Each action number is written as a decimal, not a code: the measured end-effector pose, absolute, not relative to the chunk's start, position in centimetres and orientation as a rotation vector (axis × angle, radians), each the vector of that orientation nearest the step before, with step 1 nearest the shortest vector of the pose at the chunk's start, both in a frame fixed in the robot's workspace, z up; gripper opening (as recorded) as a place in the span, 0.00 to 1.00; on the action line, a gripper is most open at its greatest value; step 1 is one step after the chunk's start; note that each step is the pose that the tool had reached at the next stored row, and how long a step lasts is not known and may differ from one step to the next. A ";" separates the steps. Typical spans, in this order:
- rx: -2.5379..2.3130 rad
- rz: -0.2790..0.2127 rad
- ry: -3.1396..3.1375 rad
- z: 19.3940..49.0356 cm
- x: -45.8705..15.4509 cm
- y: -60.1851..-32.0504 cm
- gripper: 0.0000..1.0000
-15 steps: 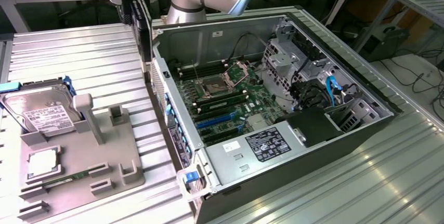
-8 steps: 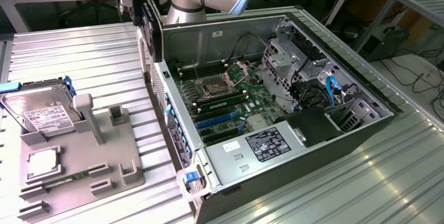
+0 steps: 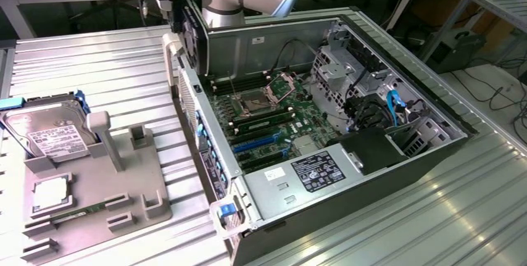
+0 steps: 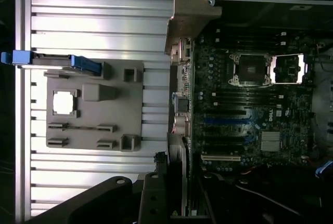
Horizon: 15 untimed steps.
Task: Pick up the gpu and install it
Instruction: 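Pick up the gpu and move the gpu toward the slot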
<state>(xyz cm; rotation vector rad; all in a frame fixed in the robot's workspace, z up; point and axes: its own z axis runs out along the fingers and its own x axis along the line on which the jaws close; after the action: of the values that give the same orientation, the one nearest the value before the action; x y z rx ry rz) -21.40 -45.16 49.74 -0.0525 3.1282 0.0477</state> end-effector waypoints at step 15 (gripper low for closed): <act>-0.076 0.047 3.118 48.7 -16.8 -45.2 0.27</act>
<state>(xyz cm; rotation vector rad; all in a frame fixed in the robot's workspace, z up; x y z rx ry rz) -16.82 -45.16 48.70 -0.0763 3.1183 0.0468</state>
